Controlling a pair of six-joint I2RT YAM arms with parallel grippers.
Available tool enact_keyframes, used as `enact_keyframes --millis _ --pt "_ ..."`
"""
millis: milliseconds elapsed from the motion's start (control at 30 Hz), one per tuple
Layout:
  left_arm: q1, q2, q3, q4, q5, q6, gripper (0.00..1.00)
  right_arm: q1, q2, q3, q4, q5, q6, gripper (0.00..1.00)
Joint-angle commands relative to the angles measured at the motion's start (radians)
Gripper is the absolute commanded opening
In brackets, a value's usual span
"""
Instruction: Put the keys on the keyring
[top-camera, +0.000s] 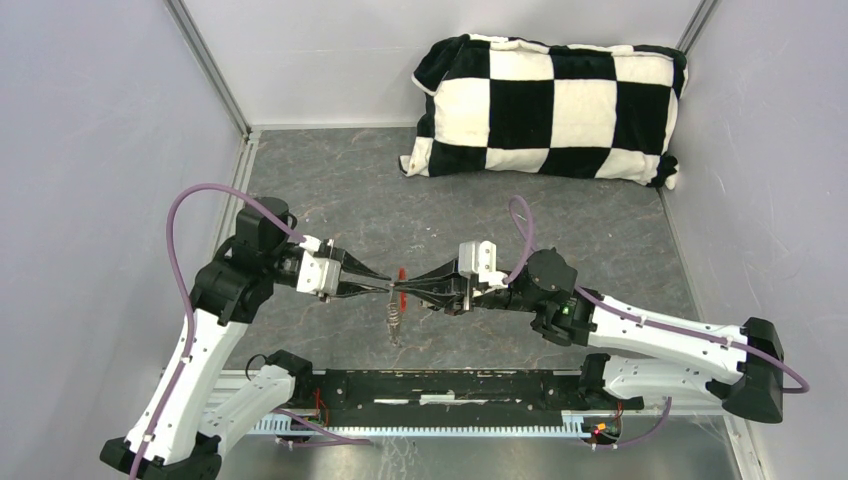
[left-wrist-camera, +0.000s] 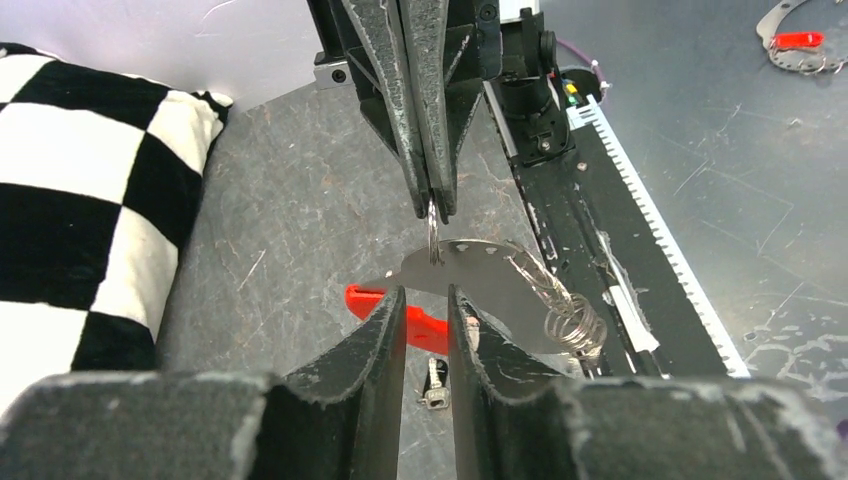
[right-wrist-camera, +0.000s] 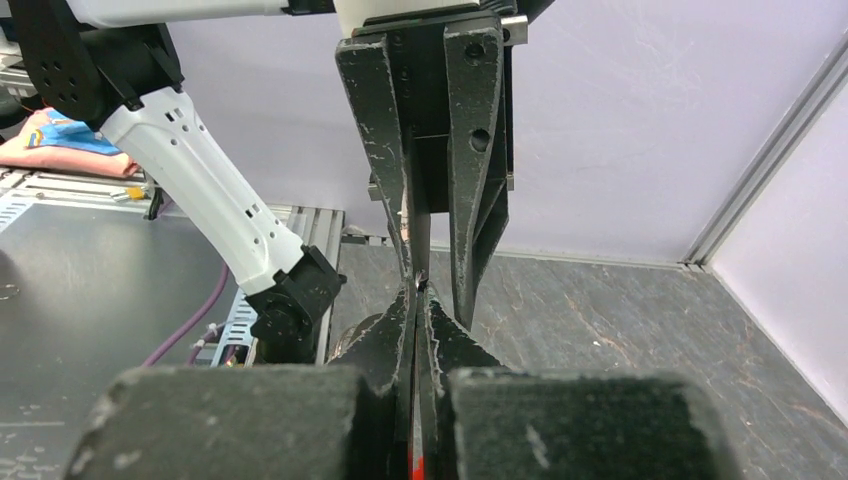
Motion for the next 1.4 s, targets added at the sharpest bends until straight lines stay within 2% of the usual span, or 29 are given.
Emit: enact_keyframes --millis 0,467,800,833,900,1000,1067,1200,1367 --pt "-0.004 0.003 0.039 0.060 0.052 -0.106 0.28 0.001 -0.001 0.003 0.136 -0.017 0.028 0.00" --pt "-0.003 0.006 0.066 0.062 0.107 -0.145 0.21 0.001 0.054 0.006 0.206 -0.021 0.049 0.00" --pt "-0.003 -0.021 0.028 0.065 0.054 -0.114 0.02 0.001 0.052 -0.002 0.216 -0.028 0.078 0.00" --pt "-0.003 -0.022 0.028 0.066 0.047 -0.111 0.02 0.001 0.049 0.004 0.191 -0.026 0.073 0.03" --pt "-0.003 -0.018 0.034 0.066 0.032 -0.111 0.02 0.000 0.031 0.023 0.105 0.002 0.046 0.20" --pt "-0.003 -0.011 0.045 0.066 0.011 -0.109 0.02 -0.006 -0.006 0.083 -0.081 0.028 -0.055 0.39" --pt "-0.004 -0.006 0.050 0.066 0.013 -0.109 0.02 -0.014 -0.018 0.141 -0.223 0.034 -0.106 0.45" --pt "-0.003 -0.006 0.048 0.066 0.028 -0.102 0.02 -0.023 -0.008 0.261 -0.452 0.025 -0.180 0.48" --pt "-0.003 0.004 0.049 0.066 0.000 -0.104 0.02 -0.024 0.088 0.440 -0.685 -0.030 -0.219 0.48"
